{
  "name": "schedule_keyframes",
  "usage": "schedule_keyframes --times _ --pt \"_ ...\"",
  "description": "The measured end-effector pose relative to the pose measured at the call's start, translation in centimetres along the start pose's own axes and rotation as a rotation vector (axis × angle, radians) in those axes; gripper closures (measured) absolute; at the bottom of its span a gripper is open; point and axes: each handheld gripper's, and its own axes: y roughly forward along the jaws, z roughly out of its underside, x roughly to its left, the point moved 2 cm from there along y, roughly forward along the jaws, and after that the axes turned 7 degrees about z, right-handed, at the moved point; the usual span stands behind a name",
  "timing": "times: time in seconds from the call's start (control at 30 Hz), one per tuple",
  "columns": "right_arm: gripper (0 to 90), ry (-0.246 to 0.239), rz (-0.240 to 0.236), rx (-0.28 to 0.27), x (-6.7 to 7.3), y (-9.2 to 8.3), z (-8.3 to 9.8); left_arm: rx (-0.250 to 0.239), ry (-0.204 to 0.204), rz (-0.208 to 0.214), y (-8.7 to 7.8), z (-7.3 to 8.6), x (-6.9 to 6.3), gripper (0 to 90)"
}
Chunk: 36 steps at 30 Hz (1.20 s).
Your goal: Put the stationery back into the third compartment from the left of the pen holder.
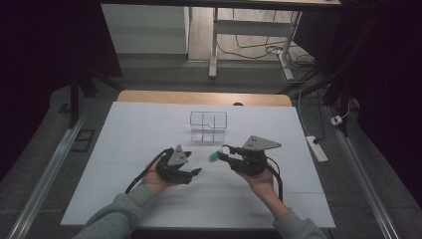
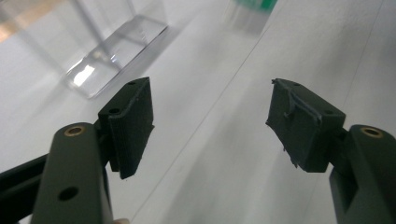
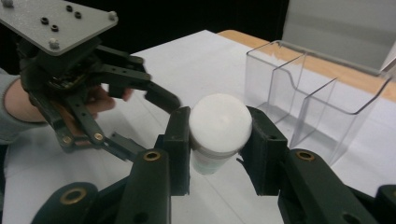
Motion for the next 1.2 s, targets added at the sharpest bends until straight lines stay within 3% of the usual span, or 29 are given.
schedule_keyframes --times 0.2,0.67,0.9,1.2 --pt "63.2 -0.023 0.021 -0.016 -0.2 -0.6 -0.5 0.005 -0.033 -0.04 -2.6 1.5 0.8 30.2" --pt "63.2 -0.048 0.069 -0.046 -1.0 -1.3 -1.7 0.04 -0.125 -0.107 -6.7 6.1 1.7 29.1" --pt "63.2 -0.058 0.075 -0.059 -1.3 -1.0 -2.5 0.051 -0.174 -0.124 -7.9 7.9 2.1 28.2" --pt "63.1 -0.049 0.088 -0.073 -2.3 -0.8 -3.6 0.046 -0.204 -0.137 -8.3 8.6 2.5 27.2"
